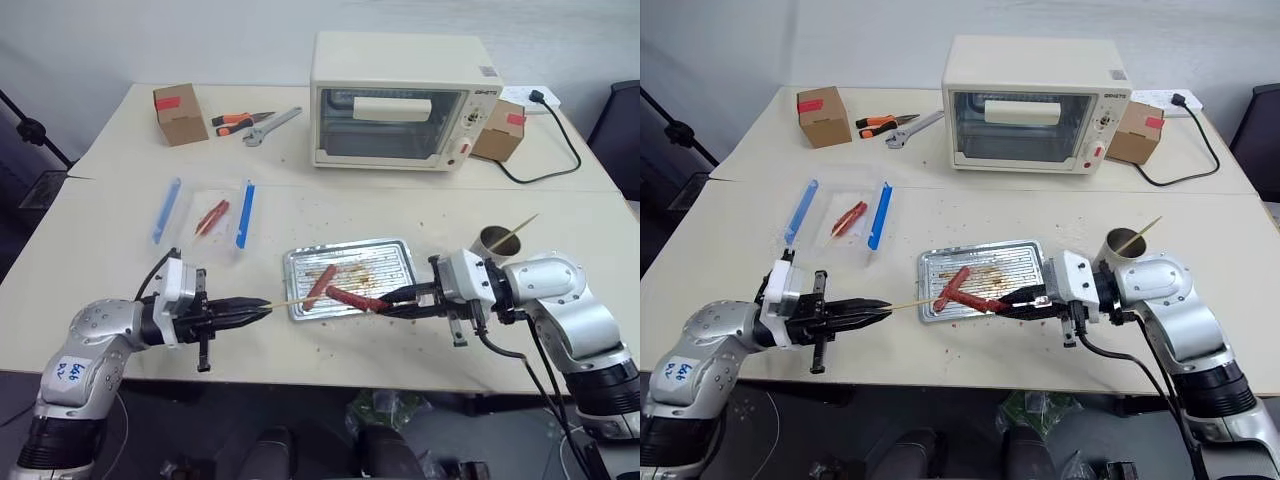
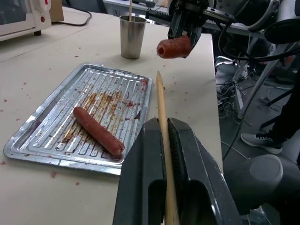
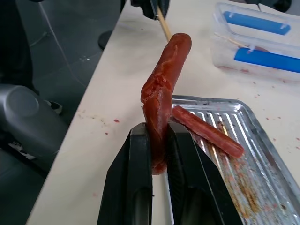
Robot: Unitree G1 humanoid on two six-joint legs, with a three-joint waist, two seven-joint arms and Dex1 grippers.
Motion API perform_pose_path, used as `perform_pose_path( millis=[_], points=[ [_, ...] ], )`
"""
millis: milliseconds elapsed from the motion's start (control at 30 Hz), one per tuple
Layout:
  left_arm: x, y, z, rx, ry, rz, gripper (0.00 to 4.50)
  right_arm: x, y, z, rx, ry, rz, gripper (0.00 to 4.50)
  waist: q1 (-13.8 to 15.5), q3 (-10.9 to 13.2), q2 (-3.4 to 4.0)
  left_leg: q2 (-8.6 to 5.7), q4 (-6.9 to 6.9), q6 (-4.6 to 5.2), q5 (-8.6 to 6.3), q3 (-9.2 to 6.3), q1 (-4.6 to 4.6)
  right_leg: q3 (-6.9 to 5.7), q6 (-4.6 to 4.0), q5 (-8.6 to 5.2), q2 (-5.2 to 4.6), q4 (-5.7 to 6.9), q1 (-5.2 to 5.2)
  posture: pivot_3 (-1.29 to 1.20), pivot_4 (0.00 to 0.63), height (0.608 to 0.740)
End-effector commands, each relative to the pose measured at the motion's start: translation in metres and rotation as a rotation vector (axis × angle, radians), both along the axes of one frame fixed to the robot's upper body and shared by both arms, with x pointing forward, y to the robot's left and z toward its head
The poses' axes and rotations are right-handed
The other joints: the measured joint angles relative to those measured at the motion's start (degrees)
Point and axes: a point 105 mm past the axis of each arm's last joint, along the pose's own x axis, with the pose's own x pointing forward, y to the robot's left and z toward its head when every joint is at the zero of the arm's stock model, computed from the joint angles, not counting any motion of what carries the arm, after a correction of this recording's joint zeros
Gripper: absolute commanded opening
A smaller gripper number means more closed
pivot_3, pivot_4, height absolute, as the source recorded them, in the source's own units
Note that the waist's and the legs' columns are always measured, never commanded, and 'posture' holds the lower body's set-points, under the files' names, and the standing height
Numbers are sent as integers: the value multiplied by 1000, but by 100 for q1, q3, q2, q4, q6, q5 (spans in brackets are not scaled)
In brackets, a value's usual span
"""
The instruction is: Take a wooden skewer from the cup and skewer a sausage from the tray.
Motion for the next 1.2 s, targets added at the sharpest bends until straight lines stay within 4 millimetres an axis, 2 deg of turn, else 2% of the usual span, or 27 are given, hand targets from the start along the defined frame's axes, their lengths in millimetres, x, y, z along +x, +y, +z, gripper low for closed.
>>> perform_pose_path(
  millis=[33, 233, 1200],
  points=[
    [-5, -5, 13, -20, -31, -39, 0, -5, 3, 9, 7, -49, 50, 231, -1, 0, 0, 0, 0, 0, 0, 0, 0, 0, 0, 0, 0, -1, 0, 0, 150, 740],
    [-7, -5, 19, -19, -31, -48, 0, -1, -2, 9, -5, -59, 34, 231, 1, 0, 0, 0, 0, -1, 0, 0, 0, 0, 0, 0, 0, -1, 1, 0, 150, 740],
    [-9, -2, 21, -23, -26, -36, 0, 0, -2, 7, -20, -58, 31, 231, 3, 0, 0, 1, 0, -1, 0, 0, 0, -1, 0, 0, 0, -1, 1, 0, 150, 740]
  ],
)
